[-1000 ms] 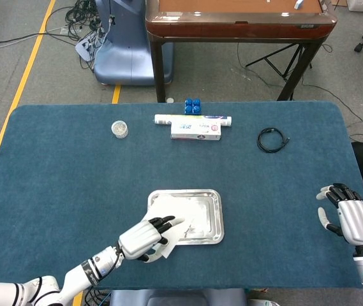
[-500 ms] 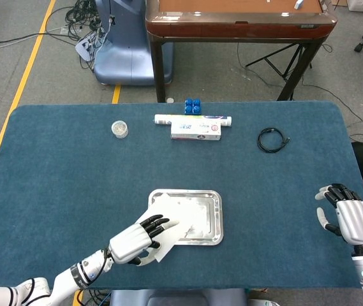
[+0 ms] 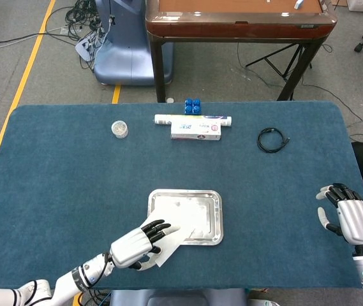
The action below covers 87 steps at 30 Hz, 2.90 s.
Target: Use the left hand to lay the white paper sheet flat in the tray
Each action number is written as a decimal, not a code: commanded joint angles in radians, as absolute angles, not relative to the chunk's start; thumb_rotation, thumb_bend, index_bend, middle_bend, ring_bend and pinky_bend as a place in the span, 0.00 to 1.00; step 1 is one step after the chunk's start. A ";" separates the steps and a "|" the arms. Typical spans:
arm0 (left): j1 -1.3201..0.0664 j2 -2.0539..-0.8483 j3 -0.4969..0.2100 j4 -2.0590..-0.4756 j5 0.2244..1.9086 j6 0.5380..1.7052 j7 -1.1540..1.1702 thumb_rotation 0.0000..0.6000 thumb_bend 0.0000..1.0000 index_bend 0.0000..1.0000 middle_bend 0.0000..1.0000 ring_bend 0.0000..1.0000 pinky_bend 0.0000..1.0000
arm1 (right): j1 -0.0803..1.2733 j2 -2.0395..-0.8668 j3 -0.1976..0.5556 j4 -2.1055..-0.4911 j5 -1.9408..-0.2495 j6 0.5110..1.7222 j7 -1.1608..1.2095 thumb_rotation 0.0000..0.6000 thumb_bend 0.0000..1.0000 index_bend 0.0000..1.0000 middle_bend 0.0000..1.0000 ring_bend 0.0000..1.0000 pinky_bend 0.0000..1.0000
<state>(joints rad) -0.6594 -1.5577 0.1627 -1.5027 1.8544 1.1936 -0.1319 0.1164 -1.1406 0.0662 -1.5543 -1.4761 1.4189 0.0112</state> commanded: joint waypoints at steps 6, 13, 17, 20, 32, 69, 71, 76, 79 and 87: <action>-0.655 -1.578 0.149 -1.478 1.821 1.171 -0.133 1.00 0.60 0.30 0.00 0.00 0.03 | 0.117 -1.140 0.066 -1.555 -1.474 1.417 0.010 1.00 0.45 0.41 0.33 0.19 0.29; -0.653 -1.600 0.134 -1.454 1.785 1.152 -0.143 1.00 0.50 0.20 0.00 0.00 0.03 | 0.116 -1.138 0.067 -1.556 -1.474 1.419 0.014 1.00 0.45 0.41 0.33 0.19 0.29; -0.650 -1.606 0.129 -1.436 1.781 1.157 -0.152 1.00 0.46 0.16 0.00 0.00 0.03 | 0.116 -1.137 0.068 -1.555 -1.473 1.420 0.018 1.00 0.45 0.41 0.33 0.19 0.29; -0.647 -1.608 0.130 -1.424 1.784 1.167 -0.162 1.00 0.43 0.14 0.00 0.00 0.03 | 0.116 -1.137 0.068 -1.554 -1.472 1.418 0.018 1.00 0.45 0.41 0.33 0.19 0.29; -0.641 -1.617 0.135 -1.386 1.805 1.200 -0.190 1.00 0.31 0.05 0.00 0.00 0.03 | 0.117 -1.138 0.068 -1.555 -1.469 1.414 0.011 1.00 0.45 0.41 0.33 0.19 0.29; -0.644 -1.563 0.080 -1.469 1.712 1.140 -0.069 1.00 0.51 0.24 0.99 0.98 1.00 | 0.118 -1.138 0.069 -1.555 -1.464 1.411 0.010 1.00 0.45 0.41 0.33 0.19 0.29; -0.650 -1.554 0.074 -1.494 1.689 1.110 -0.044 1.00 0.58 0.25 1.00 1.00 1.00 | 0.118 -1.138 0.069 -1.555 -1.463 1.410 0.009 1.00 0.45 0.41 0.33 0.19 0.29; -0.672 -1.536 0.044 -1.568 1.600 1.014 0.042 1.00 0.66 0.25 1.00 1.00 1.00 | 0.118 -1.138 0.070 -1.554 -1.462 1.409 0.010 1.00 0.45 0.41 0.33 0.19 0.29; -0.690 -1.532 0.019 -1.609 1.533 0.954 0.123 1.00 0.68 0.25 1.00 1.00 1.00 | 0.119 -1.138 0.070 -1.554 -1.461 1.408 0.010 1.00 0.45 0.41 0.33 0.19 0.29; -0.725 -1.563 -0.050 -1.675 1.355 0.885 0.316 1.00 0.69 0.23 1.00 1.00 1.00 | 0.117 -1.133 0.071 -1.555 -1.460 1.412 0.020 1.00 0.45 0.41 0.33 0.19 0.29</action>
<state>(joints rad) -0.7102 -1.5511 -0.0260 -1.6529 1.3961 0.9057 0.2764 0.1167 -1.1326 0.0714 -1.5547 -1.4604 1.4116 0.0202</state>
